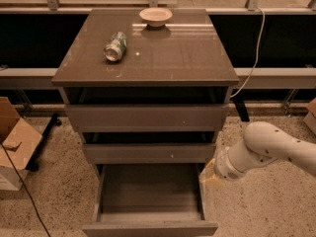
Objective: Close bottom drawer
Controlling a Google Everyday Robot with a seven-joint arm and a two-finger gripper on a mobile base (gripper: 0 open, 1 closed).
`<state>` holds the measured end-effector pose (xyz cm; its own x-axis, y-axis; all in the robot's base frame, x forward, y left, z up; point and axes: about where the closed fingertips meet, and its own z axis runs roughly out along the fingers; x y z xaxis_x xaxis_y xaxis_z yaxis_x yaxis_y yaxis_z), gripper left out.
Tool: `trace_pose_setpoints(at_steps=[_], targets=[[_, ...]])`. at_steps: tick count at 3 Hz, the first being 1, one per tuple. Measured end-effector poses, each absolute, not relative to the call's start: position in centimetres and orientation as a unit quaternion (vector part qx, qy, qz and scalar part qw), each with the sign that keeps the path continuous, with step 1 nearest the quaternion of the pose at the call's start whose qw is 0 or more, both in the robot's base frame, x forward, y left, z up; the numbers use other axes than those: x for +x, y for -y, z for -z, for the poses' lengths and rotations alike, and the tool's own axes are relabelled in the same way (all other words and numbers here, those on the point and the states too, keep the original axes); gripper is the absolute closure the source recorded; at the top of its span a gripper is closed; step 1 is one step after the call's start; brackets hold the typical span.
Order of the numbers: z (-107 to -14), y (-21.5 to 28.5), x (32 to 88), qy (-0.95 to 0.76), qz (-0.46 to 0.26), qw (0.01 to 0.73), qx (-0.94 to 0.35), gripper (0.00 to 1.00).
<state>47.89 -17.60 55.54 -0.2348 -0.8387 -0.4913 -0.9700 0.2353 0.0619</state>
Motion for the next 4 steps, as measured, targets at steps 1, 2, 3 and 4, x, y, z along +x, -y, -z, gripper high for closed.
trace_pose_setpoints(at_steps=[1, 2, 3, 4], targets=[[-54.1, 17.0, 48.1, -0.764, -0.174, 0.177, -0.596, 1.0], [-51.3, 16.4, 48.1, -0.757, -0.184, 0.165, -0.605, 1.0], [-48.0, 16.2, 47.2, -0.758, -0.209, 0.145, -0.6, 1.0], [-44.4, 16.3, 45.7, -0.764, -0.237, 0.124, -0.587, 1.0]])
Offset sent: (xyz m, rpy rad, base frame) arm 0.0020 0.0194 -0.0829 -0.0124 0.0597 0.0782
